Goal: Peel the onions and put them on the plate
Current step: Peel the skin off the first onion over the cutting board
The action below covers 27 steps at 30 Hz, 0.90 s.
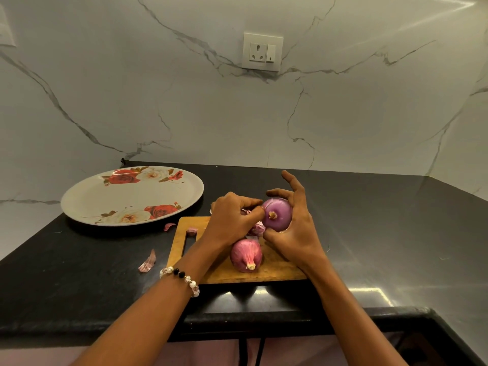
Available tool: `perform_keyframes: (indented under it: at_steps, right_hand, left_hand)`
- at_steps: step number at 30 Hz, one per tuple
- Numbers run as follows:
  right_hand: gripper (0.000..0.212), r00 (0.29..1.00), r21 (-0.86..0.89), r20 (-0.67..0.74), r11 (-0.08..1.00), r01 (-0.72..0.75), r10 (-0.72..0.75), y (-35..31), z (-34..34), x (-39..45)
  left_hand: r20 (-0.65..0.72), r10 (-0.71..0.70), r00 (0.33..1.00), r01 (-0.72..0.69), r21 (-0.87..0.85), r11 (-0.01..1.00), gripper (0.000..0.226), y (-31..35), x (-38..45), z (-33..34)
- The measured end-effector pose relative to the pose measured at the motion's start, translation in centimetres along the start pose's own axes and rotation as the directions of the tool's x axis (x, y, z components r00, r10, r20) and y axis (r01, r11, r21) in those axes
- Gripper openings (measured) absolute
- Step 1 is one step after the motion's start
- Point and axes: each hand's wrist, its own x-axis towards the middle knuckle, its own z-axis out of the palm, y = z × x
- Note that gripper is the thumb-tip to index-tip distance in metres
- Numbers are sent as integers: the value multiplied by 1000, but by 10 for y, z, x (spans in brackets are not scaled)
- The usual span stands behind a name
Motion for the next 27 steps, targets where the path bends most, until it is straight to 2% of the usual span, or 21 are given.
perform_keyframes:
  at_steps: [4, 12, 15, 23, 27]
  right_hand:
    - [101, 1000, -14, 5, 1000, 18, -18, 2, 1, 1]
    - [105, 999, -68, 24, 997, 29, -28, 10, 1, 2]
    - [106, 999, -88, 34, 996, 29, -26, 10, 2, 2]
    - [104, 997, -136, 71, 991, 11, -1, 9, 2, 1]
    - [102, 997, -128, 81, 992, -5, 16, 9, 1, 1]
  left_hand:
    - [16, 21, 1000, -21, -10, 1000, 22, 2, 0, 0]
    - [11, -31, 999, 31, 16, 999, 30, -3, 1, 3]
    - [34, -38, 999, 37, 26, 999, 25, -4, 1, 4]
    - [86, -18, 996, 12, 79, 997, 36, -5, 1, 3]
    - [48, 8, 999, -15, 154, 988, 25, -7, 3, 5]
